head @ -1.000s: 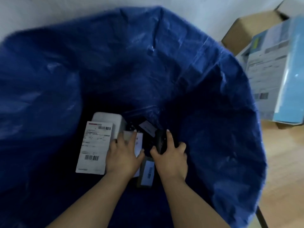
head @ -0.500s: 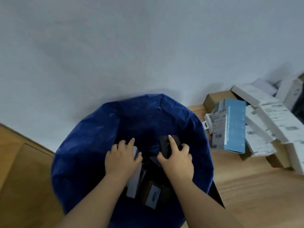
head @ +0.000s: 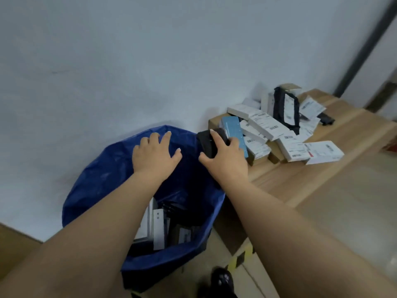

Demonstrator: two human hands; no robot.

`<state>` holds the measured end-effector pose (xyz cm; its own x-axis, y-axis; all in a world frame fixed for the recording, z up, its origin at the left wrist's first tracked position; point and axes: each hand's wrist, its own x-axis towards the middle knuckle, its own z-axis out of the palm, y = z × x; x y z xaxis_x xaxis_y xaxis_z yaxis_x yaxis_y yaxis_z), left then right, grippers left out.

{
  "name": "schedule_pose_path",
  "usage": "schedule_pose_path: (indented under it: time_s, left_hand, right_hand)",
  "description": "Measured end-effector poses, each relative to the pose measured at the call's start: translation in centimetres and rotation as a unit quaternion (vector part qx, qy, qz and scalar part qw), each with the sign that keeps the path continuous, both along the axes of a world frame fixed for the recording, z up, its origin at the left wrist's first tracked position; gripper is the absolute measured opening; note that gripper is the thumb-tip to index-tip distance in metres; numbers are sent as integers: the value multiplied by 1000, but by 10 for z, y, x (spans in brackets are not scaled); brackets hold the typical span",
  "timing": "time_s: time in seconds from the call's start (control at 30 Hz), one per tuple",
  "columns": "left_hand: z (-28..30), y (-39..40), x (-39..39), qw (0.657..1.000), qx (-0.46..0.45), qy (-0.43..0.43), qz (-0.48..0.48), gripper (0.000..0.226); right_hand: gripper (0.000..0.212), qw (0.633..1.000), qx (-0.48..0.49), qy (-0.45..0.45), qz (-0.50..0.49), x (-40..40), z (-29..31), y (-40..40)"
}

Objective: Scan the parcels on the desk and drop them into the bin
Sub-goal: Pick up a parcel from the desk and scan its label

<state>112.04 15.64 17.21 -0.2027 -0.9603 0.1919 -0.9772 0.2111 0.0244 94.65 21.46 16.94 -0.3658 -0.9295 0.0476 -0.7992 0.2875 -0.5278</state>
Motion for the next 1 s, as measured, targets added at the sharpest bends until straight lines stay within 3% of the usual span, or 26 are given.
schedule_pose_path:
  time_s: [0.1,0.17,0.5,0.77,1.0]
  left_hand:
    - [10,12,-28,999,-5,-3,-34,66]
    - [27,34,-82,993,-23,0,-118,61]
    - [74,71,-232,961,-81,13,-264,62]
    - [77,120,-404,942,-91,34,-323,61]
    - [47,146,-520,948,-67,34,-308,63]
  right_hand:
    - [73,1000,-12,3,-20,-20,10,26]
    - [73,995,-40,24,-84,-65,25,66]
    - [72,967,-98,48,-230,-209,68,152]
    - [75,950,-84,85,-289,-359,73,233]
    - [73,949,-73,100,-290,-484,66,277]
